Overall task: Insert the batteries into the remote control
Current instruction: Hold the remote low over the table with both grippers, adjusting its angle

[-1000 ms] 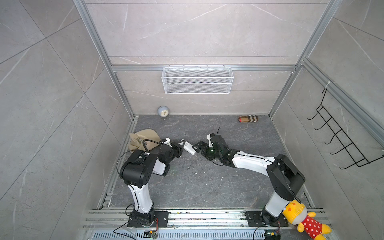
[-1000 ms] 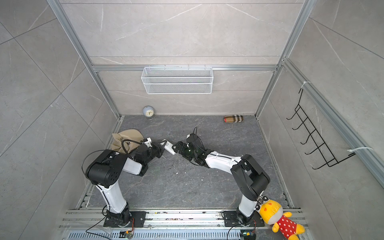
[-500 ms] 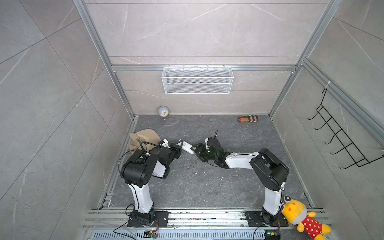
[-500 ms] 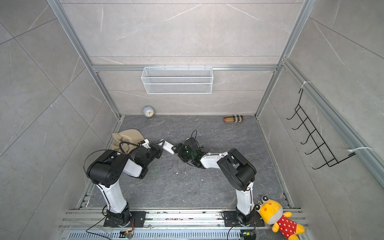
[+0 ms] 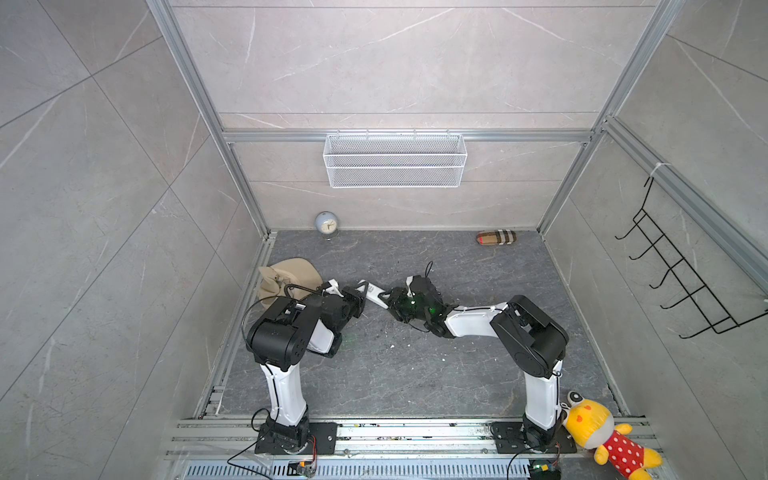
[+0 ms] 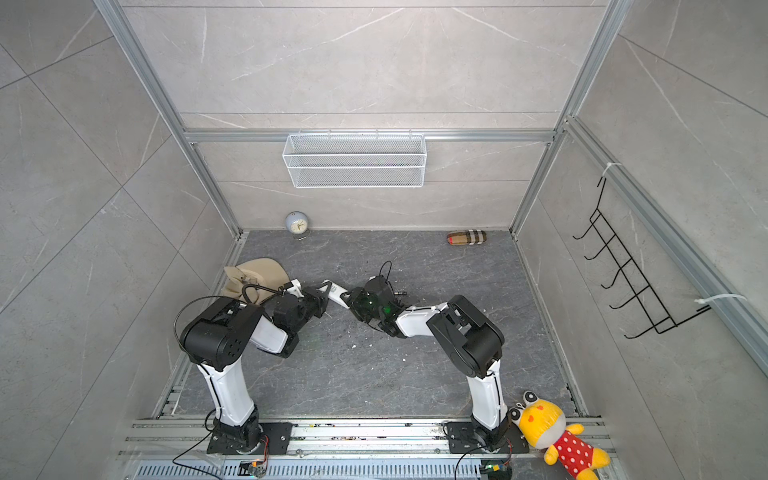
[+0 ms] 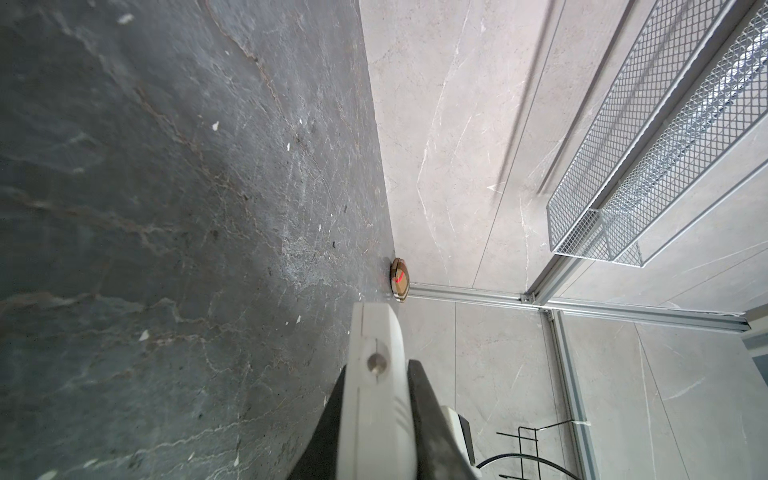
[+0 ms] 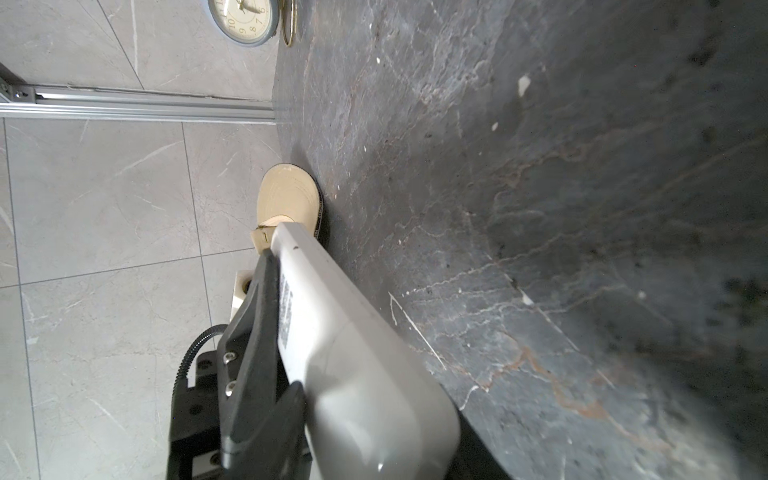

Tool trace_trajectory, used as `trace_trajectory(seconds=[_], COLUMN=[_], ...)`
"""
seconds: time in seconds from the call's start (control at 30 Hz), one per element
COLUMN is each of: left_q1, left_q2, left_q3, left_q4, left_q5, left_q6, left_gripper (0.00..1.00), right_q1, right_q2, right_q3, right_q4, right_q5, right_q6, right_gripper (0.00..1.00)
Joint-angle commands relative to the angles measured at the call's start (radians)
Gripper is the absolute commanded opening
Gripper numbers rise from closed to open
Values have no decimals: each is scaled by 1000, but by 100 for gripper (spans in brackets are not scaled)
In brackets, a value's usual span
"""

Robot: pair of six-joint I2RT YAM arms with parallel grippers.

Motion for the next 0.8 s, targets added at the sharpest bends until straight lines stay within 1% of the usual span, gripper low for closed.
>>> trace_trajectory(seconds=[0.0, 0.13, 0.3, 0.53, 0.77], left_q1=[-1, 2, 6, 16, 40], left_q2=[12, 35, 55, 84, 75], left_q3=[21, 36, 45, 35, 37], left_q4=[79, 79, 78, 79, 79], left_q5=[-34, -35, -44, -44, -34], left_q6=[2, 39, 88, 102, 102], left_gripper=[0, 0, 0, 0, 0], right_q1=[6, 6, 2, -1, -9], right_q2=[32, 53, 88, 105, 102], right_q3=[0, -9, 4, 23, 6], right_q4=[18, 12, -48, -132, -189], right_q5=[13, 19, 9, 16, 24], right_q6=[16, 5, -43, -80, -116], right_gripper=[44, 41, 38, 36, 35])
